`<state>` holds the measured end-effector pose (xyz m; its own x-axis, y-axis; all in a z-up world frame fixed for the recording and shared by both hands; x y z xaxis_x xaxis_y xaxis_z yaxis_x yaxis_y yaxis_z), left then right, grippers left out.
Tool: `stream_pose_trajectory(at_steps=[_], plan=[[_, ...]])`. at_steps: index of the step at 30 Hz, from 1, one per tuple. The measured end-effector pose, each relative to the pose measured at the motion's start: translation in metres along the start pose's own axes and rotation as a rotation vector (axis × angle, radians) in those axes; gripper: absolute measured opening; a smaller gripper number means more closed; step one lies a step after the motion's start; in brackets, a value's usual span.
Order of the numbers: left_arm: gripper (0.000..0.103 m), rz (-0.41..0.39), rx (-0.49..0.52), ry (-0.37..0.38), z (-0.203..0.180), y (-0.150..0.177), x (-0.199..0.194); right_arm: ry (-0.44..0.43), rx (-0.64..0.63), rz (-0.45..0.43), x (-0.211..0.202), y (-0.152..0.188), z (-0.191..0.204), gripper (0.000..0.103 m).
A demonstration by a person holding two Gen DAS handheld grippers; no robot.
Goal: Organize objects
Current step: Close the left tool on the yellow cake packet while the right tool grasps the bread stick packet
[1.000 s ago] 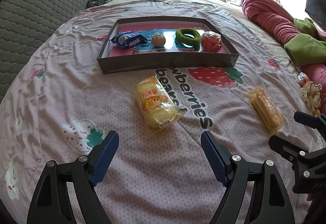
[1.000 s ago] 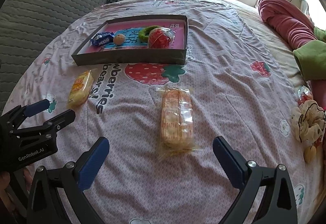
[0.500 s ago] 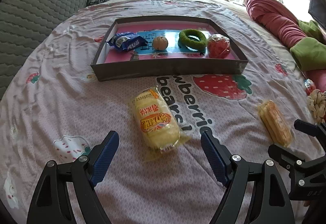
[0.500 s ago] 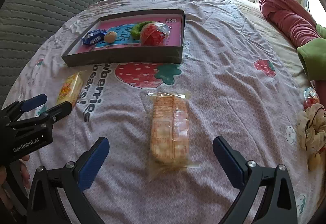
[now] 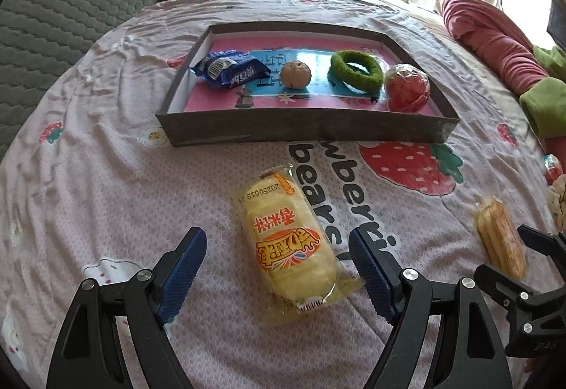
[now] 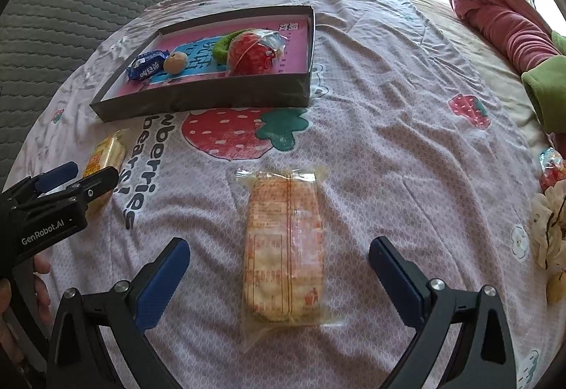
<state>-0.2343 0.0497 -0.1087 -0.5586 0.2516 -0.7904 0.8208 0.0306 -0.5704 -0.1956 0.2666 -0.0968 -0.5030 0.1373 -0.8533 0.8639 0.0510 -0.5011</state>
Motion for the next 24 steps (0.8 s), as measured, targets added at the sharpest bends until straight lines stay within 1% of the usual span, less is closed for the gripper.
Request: stream_pose_trajectory(at_steps=[2,6,8,10,12,13,17,19,23,24], plan=[[0.084,-0.002,0.005,-0.007,0.0003,-0.0010,0.0016,-0.003,0.000,0.002,0.0019,-0.0001,0.0011,0.102],[0.084,-0.009,0.000,0.006,-0.0007,-0.0033,0.0021,-0.009,0.011,0.009,0.0053,-0.0001,0.0018,0.102],[0.083,-0.012,0.009,0.003,-0.0022,-0.0036,0.0013,-0.015,0.018,0.015,0.0066,0.0002,0.0019,0.099],[0.084,-0.009,0.011,0.012,-0.0037,-0.0030,0.0014,-0.012,0.017,0.024,0.0090,0.0007,0.0021,0.091],[0.082,-0.009,0.007,0.018,-0.0044,-0.0018,0.0013,-0.001,0.015,0.028,0.0097,0.0012,0.0016,0.088],[0.080,-0.008,0.008,0.023,-0.0049,-0.0014,0.0015,-0.003,0.016,0.027,0.0096,0.0012,0.0012,0.085],[0.063,0.002,0.005,0.035,-0.0056,0.0004,0.0030,0.000,0.019,0.027,0.0082,0.0015,0.0003,0.076],[0.061,0.005,0.006,0.039,-0.0064,0.0005,0.0033,0.001,0.018,0.023,0.0076,0.0009,0.0004,0.068],[0.053,-0.003,0.004,0.048,-0.0073,-0.0001,0.0002,0.000,0.008,0.020,0.0048,0.0014,0.0008,0.060],[0.051,-0.005,0.003,0.049,-0.0073,-0.0007,-0.0003,0.001,0.005,0.018,0.0039,0.0015,0.0011,0.056]])
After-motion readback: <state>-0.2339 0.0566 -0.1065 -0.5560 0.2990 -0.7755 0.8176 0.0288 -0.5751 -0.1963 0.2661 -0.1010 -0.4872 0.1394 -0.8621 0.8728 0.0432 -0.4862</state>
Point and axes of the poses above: each gripper's, at about its wrist camera, not at the fingertips, and x roughly the way its jaws point, z to its left, y to its underside, the point moved 7 cm from there along x, roughly the way its jaws point, and after that the axes turned 11 degrees about y, right-handed, at the moved point
